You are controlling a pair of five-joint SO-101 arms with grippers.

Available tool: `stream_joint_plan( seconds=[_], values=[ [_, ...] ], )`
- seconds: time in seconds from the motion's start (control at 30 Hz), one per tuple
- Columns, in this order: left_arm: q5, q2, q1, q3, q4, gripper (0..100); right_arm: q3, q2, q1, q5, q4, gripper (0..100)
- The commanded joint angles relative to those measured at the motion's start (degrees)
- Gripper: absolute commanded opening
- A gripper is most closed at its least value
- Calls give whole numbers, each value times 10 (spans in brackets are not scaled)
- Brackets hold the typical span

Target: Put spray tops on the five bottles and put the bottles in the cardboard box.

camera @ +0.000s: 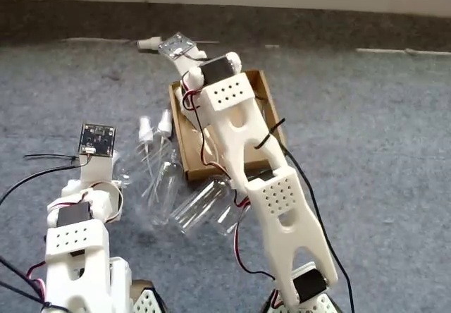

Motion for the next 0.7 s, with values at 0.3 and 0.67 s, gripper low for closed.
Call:
stream_joint_plan(
  seconds=[0.3,0.67],
  values=[
    [-4,-7,8,-5,-8,151,-5,55,-41,7,7,322],
    [-4,-7,8,-5,-9,151,-18,112,-24,4,-104,121]
  ],
)
